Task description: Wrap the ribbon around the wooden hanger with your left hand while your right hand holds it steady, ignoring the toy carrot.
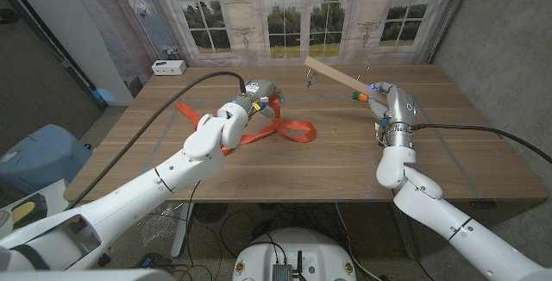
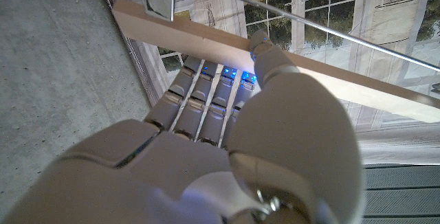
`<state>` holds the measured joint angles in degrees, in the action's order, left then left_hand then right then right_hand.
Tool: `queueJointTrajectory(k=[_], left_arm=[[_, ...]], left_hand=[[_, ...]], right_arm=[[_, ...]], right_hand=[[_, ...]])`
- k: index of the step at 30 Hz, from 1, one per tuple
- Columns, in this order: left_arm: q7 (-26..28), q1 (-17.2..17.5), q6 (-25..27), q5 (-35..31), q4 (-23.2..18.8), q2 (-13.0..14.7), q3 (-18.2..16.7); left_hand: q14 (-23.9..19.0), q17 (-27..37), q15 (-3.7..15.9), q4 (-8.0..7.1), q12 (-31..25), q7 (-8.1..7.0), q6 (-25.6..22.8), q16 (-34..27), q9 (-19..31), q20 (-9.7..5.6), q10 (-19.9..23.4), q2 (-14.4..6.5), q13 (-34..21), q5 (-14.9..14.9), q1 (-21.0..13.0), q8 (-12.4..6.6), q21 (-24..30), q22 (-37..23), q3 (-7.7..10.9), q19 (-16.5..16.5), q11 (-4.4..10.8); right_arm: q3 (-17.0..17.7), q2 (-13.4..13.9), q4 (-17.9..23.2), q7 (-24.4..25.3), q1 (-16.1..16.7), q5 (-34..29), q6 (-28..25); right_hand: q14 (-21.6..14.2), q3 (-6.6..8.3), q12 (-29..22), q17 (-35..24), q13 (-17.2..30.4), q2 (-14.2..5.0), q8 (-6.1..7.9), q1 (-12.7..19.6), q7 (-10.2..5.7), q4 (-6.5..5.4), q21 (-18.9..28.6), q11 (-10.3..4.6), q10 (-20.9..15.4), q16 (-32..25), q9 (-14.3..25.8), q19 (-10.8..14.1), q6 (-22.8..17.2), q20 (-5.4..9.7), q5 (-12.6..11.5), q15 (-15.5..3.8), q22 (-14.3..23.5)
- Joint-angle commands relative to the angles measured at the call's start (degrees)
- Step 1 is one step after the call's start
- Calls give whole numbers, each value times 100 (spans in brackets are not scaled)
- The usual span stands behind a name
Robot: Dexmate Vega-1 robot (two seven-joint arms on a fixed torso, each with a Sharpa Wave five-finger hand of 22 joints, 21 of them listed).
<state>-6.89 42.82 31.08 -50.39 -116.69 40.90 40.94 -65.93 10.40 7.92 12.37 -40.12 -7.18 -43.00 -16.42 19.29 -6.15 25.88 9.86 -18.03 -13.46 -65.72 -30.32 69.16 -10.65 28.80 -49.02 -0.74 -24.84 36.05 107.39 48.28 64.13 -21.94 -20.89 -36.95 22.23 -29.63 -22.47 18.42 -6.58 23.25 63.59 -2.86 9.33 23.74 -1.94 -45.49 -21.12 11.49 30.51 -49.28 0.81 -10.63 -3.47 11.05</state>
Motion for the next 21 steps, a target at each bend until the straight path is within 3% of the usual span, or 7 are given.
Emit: queueJointTrajectory(k=[1,13,21], left_arm=[[485,111,84,150,-189,201,-423],[983,-64,-259,1137,40,224,-1057],[840,-623,-254,910,177,315,-797]], left_hand=[[-459,18,537,-243,28,1174,-1218,22,24,-481,1952,-1247,-1336,-18,-1283,-34,66,-13,314,-9,50],[-488,35,540,-250,72,1169,-1201,58,30,-472,1964,-1228,-1355,-1,-1274,-16,133,-2,337,-2,47],[-502,44,539,-254,92,1164,-1224,76,32,-472,1980,-1227,-1372,8,-1270,-17,166,5,355,10,42]], right_arm=[[107,-85,-11,181,116,70,-86],[-57,-80,-125,336,49,-157,-160],[-257,-35,-146,367,-67,-410,-64]], right_hand=[[-46,26,-40,-24,23,-122,89,101,126,-43,41,-29,-508,9,159,1,-798,-5,-49,-761,17],[-46,21,-49,-46,32,-128,105,107,134,-44,58,-29,-510,24,175,6,-799,3,-51,-768,18],[-52,22,-54,-50,34,-127,118,108,129,-46,68,-38,-514,42,188,6,-800,8,-53,-794,19]])
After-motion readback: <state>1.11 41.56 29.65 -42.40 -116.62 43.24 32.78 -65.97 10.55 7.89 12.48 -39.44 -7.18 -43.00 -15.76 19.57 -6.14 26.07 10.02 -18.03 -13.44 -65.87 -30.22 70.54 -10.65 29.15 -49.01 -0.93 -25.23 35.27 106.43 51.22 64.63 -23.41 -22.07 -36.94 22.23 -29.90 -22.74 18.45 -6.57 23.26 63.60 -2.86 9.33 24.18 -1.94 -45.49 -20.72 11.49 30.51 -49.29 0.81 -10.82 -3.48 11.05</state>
